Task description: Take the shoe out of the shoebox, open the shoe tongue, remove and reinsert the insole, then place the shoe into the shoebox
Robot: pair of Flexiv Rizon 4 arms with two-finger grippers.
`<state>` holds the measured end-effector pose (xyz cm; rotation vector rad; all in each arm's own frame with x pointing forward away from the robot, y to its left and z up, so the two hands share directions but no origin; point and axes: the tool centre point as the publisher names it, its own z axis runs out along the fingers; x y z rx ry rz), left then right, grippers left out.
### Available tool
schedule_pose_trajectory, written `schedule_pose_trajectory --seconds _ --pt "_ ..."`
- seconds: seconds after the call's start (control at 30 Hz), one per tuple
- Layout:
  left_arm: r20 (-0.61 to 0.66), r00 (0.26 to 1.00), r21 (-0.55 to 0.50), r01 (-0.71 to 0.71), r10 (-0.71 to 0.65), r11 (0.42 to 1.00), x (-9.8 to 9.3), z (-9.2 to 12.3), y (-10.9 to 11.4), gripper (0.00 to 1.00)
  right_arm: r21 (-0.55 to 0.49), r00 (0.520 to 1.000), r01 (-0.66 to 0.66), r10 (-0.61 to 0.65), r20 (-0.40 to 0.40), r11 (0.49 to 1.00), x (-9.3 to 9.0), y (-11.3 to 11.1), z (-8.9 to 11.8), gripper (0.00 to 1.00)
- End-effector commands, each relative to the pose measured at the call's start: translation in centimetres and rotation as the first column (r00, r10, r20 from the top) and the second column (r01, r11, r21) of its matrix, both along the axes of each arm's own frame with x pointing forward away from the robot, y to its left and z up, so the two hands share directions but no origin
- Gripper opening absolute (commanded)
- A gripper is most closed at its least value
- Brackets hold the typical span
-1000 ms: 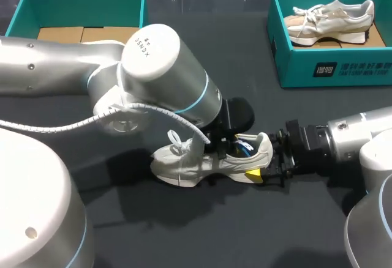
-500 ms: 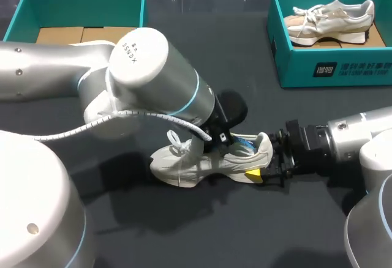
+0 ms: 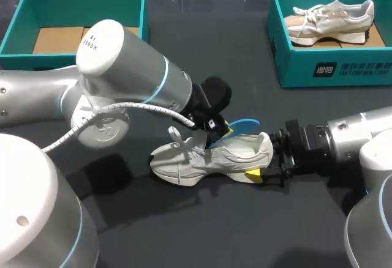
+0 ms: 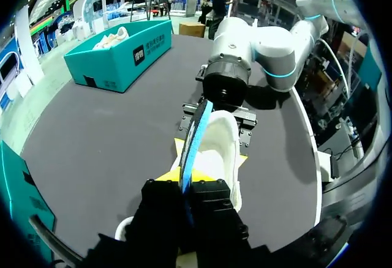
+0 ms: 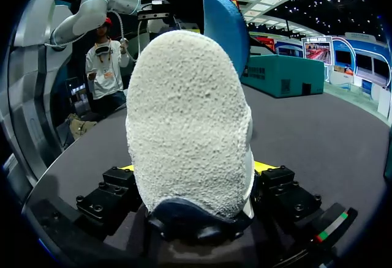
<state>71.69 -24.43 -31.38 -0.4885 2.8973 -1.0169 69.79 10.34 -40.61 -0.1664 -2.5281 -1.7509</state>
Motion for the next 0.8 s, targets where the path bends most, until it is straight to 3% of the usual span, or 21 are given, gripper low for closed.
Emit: schedule_pose_trajectory --seconds 0.03,0.43,0.8 --pt "-0.011 1.0 -0.008 0.007 -0.007 1.0 0.4 0.3 -1.1 0.0 -0.005 1.0 0.0 0.0 -0.001 1.0 -0.1 0.1 -0.1 0.0" --pt "-0.039 0.999 -0.025 0.015 -0.016 1.0 0.8 0.7 -2.7 0.0 -0.005 1.0 0.0 0.0 -0.001 1.0 -0.1 0.1 -0.1 0.0" --pt "0.045 0.996 0.033 0.071 -0.072 0.997 -0.3 1.5 -6.3 0.0 -0.005 1.0 0.0 0.0 -0.001 1.0 -0.1 0.1 -0.1 0.0"
